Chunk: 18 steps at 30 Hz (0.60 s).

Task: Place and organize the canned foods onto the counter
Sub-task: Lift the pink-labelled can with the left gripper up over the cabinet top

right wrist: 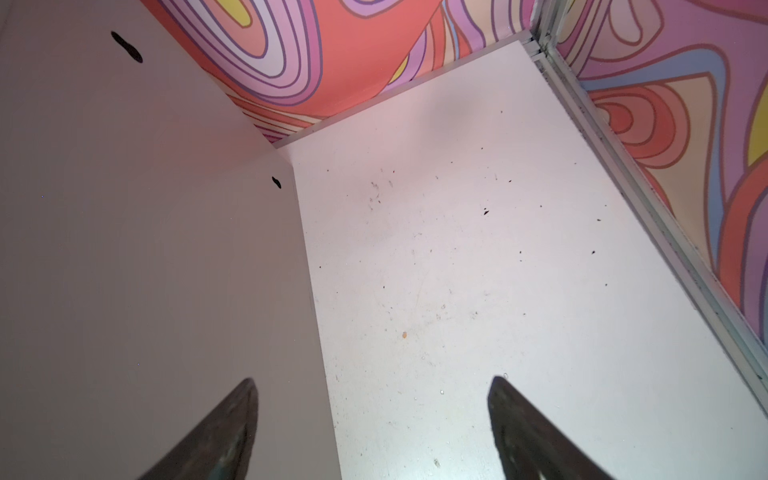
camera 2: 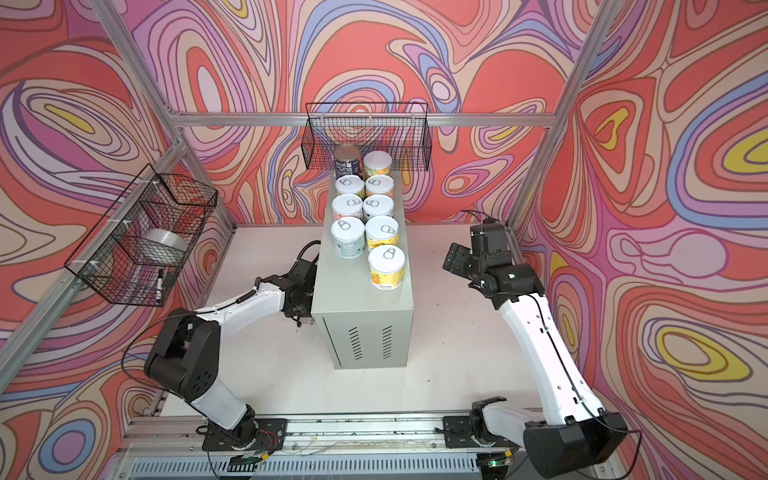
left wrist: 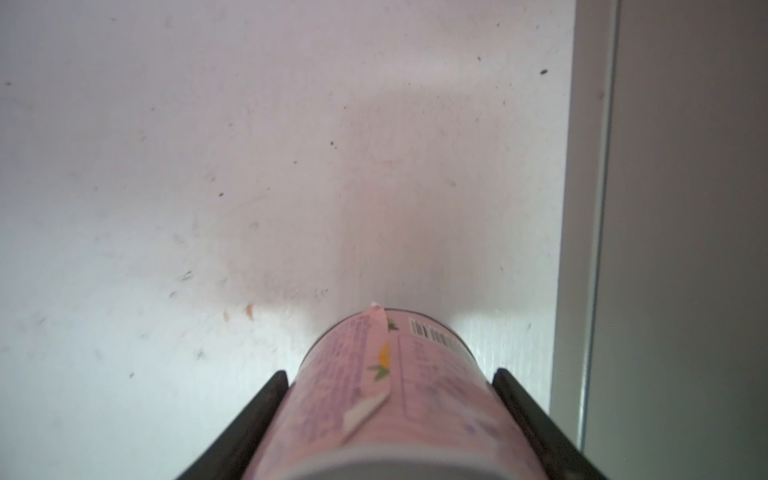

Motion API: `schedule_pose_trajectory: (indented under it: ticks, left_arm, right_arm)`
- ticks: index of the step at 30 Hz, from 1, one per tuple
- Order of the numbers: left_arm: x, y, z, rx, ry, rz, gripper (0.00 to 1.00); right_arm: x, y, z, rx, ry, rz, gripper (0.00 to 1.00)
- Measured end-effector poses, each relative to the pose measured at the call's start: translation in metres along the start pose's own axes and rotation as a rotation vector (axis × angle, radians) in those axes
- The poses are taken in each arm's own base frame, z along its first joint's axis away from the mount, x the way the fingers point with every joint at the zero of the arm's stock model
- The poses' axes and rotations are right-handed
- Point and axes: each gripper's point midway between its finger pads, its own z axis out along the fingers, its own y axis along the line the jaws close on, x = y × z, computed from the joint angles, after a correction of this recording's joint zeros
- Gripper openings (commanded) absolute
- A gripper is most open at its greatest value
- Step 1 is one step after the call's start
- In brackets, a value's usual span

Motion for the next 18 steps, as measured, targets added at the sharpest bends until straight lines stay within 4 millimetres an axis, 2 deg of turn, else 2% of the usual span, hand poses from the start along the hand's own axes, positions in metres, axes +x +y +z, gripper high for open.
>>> schedule_pose_trajectory:
  ticks: [6, 10, 18]
  left_arm:
    - [0.01, 0.016, -0.068, 0.027, -0.053, -0.022, 0.0]
    - [0.016, 0.028, -0.122, 0.044, -0.099, -0.028, 0.0]
    - [-0.008, 0.037, -0.239, 0.102, -0.252, 0.009, 0.0]
  right_arm:
    - [0.0, 0.001, -0.002, -0.011, -0.011, 0.001, 0.89]
    - [0.001, 0.0, 0.0, -0.013, -0.014, -0.001, 0.89]
    - [0.006, -0.003, 0.006, -0.007, -0.006, -0.004, 0.9]
